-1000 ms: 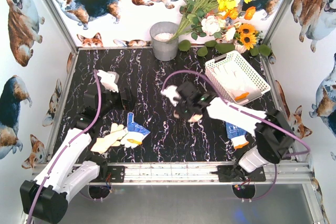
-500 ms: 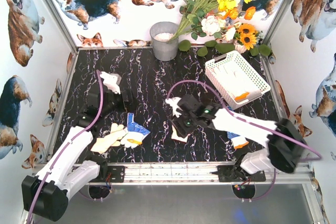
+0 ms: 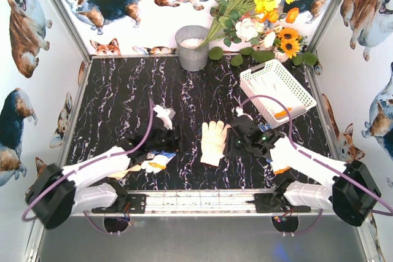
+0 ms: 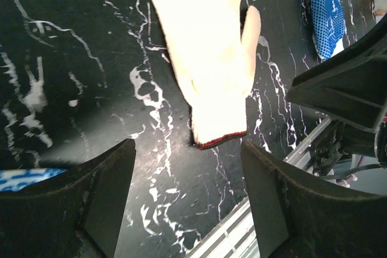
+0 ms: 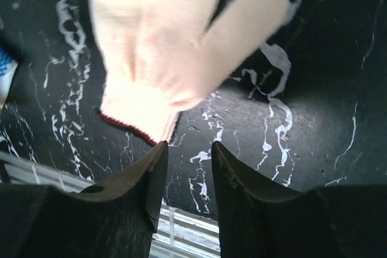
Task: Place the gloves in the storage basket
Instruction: Turn over the glove at the center of the board, then adjust the glove at the center of the board.
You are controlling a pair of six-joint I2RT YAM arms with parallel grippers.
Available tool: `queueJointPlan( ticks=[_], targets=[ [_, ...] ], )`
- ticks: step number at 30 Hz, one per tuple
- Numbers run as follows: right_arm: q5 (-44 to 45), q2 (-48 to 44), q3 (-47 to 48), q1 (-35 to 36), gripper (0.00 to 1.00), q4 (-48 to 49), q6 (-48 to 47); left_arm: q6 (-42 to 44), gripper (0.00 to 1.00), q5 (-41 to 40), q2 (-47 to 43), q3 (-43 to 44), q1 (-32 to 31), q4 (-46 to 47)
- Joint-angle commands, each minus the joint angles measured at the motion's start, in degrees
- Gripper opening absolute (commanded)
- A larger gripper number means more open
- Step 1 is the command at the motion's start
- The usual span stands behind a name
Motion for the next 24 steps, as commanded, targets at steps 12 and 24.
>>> queueJointPlan(
  ticks=[12,24],
  targets=[
    [1.35,4.73,-3.42,-5.72,0.24,13.83,11.06,-5.05,0.34,6.23,24.73,8.88,-8.99,19.03],
    [-2.82,14.26,-2.62,-7.75,0.21,18.7,7.87,-1.09,0.27,13.36,35.06,13.06,-9.6,17.2]
  ],
)
